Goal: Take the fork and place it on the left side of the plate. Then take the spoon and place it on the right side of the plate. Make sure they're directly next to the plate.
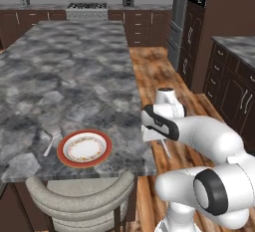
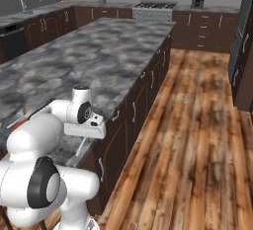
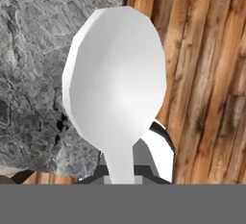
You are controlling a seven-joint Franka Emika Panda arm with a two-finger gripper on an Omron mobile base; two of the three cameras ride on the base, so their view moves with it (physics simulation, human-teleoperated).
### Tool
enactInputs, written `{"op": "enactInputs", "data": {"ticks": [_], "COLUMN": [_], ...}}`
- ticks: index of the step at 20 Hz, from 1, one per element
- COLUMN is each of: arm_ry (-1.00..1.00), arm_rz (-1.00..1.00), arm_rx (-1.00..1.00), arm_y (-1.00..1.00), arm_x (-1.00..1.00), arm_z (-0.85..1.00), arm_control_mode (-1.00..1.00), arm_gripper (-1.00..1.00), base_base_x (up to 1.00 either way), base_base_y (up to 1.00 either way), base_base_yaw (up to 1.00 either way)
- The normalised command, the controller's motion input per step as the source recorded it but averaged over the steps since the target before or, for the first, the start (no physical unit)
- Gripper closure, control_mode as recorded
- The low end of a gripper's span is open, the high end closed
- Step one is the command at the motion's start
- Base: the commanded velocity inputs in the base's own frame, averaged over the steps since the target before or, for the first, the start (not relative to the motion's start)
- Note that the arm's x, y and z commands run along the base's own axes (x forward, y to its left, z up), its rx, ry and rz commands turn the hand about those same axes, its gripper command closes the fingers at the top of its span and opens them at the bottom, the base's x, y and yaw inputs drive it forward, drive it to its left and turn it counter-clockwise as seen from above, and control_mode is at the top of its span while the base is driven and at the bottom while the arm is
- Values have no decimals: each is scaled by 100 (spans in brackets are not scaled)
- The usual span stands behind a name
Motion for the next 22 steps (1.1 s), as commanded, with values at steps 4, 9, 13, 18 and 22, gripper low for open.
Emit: {"op": "enactInputs", "data": {"ticks": [4,9,13,18,22], "arm_ry": [0,0,0,0,0], "arm_rz": [0,0,0,-2,-14], "arm_rx": [0,0,0,0,0], "arm_y": [0,0,0,13,48], "arm_x": [0,0,0,1,31], "arm_z": [0,0,0,-1,3], "arm_control_mode": [100,100,-100,-100,-100], "arm_gripper": [100,100,100,100,100], "base_base_x": [0,0,0,0,0], "base_base_y": [0,0,0,0,0], "base_base_yaw": [0,0,0,0,0]}}
